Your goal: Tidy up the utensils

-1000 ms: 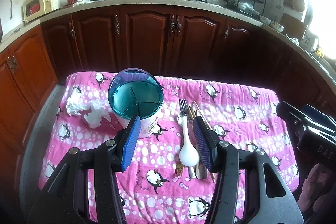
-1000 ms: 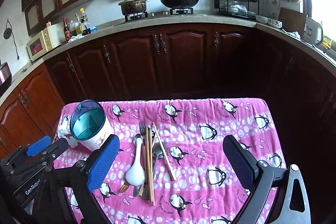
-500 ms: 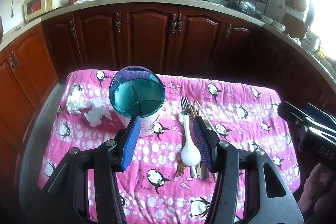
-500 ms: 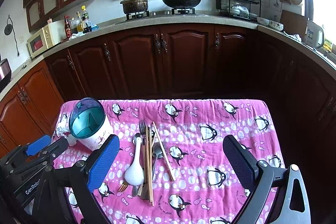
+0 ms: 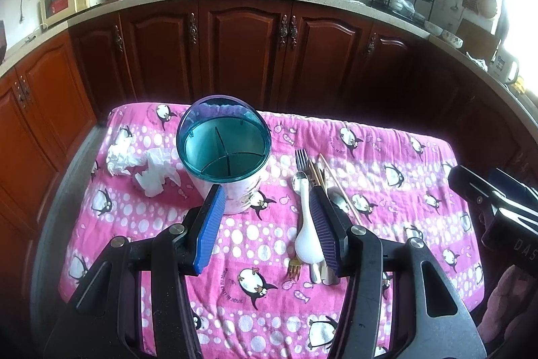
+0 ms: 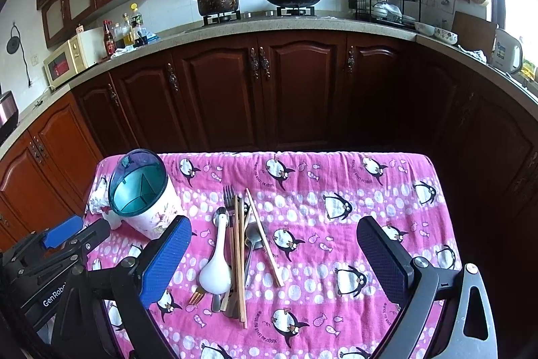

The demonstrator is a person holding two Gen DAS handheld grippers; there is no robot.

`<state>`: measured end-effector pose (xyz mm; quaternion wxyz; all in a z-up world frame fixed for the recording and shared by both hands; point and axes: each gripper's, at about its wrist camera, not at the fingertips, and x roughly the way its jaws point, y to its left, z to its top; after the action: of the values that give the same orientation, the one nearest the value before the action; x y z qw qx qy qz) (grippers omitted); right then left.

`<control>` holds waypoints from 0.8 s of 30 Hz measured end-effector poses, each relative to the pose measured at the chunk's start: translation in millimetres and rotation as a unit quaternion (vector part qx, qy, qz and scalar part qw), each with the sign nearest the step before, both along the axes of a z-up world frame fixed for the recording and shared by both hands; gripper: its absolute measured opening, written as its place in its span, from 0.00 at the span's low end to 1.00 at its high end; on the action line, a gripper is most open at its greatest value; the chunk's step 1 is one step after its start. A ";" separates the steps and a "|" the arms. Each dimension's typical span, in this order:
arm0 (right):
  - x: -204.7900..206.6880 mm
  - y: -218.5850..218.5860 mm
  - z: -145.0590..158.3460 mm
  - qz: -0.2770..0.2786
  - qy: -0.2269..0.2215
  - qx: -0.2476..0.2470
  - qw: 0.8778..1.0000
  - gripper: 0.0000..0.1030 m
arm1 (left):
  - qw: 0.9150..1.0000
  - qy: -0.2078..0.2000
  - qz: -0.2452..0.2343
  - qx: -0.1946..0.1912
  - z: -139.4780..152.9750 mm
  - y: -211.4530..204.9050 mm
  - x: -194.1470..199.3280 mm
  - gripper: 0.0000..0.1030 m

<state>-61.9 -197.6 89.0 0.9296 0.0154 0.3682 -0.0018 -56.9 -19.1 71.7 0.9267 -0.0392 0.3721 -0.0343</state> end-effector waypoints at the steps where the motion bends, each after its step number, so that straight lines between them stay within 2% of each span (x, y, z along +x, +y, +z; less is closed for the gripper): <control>1: 0.5 -0.3 -0.9 0.000 0.001 0.001 1.000 0.95 | 1.000 0.000 0.000 -0.001 -0.5 0.1 0.4 0.50; 24: 7.2 -1.6 -10.8 0.001 0.011 -0.002 1.000 0.95 | 1.000 0.010 -0.002 -0.004 -7.9 -2.4 7.6 0.50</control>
<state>-54.7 -199.2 78.1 0.9257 0.0136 0.3781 -0.0017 -49.4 -21.5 63.8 0.9226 -0.0426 0.3816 -0.0368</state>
